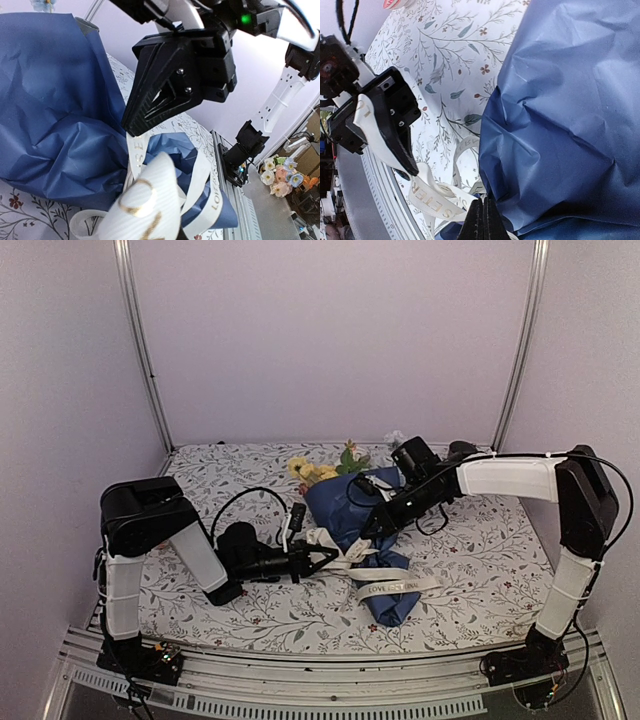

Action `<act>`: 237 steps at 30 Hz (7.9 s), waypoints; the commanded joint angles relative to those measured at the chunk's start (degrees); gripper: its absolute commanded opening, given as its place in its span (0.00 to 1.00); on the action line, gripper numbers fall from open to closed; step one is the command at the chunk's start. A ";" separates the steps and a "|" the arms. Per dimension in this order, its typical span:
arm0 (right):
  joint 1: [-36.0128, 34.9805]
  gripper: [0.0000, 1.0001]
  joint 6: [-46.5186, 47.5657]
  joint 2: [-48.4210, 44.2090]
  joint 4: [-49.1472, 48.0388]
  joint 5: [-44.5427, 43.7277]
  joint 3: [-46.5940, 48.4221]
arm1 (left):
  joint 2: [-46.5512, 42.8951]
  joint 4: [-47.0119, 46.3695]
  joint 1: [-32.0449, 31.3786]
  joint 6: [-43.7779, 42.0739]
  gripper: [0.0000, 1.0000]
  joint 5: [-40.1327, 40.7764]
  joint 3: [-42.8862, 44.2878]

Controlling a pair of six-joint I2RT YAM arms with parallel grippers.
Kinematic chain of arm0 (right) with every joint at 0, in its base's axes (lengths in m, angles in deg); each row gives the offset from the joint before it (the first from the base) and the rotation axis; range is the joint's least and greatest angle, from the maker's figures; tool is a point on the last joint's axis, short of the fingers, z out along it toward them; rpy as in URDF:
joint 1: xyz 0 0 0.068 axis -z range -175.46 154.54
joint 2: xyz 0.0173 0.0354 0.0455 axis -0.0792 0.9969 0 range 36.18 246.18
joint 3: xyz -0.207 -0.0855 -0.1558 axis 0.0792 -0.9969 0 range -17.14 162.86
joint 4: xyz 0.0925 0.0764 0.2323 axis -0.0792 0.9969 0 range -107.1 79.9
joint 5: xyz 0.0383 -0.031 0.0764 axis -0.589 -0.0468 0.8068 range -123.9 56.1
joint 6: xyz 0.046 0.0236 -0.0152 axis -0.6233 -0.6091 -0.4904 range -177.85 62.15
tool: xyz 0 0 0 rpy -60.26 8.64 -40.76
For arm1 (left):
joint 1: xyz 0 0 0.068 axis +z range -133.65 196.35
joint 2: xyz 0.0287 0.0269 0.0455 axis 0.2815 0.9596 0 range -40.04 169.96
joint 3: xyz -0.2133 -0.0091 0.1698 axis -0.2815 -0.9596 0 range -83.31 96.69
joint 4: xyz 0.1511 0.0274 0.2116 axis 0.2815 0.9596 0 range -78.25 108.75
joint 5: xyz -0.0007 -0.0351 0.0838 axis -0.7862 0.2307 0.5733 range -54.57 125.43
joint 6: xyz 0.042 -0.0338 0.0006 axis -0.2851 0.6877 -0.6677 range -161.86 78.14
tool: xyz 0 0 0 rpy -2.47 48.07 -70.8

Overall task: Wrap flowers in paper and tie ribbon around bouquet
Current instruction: Cross the half-tied ribbon over the folded bouquet.

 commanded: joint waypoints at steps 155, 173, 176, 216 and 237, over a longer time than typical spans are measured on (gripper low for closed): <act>-2.89 0.00 4.41 -7.34 6.61 -12.95 2.86 | 5.09 -4.41 1.77 6.39 0.00 -2.53 5.87; -2.21 0.00 2.38 -7.79 2.99 -9.63 -1.31 | 1.41 -6.59 3.03 15.11 0.53 18.52 -6.66; -2.10 0.00 2.49 -7.64 2.88 -9.65 -1.40 | -0.51 -11.94 2.36 15.75 0.60 25.40 -12.25; -0.44 0.00 1.85 -7.05 -5.31 1.36 -6.23 | -8.96 52.85 -2.39 -39.54 0.35 6.00 21.54; -0.49 0.46 -7.31 -21.11 4.06 -17.96 -12.51 | -8.75 47.56 -1.92 -34.85 0.00 1.73 19.67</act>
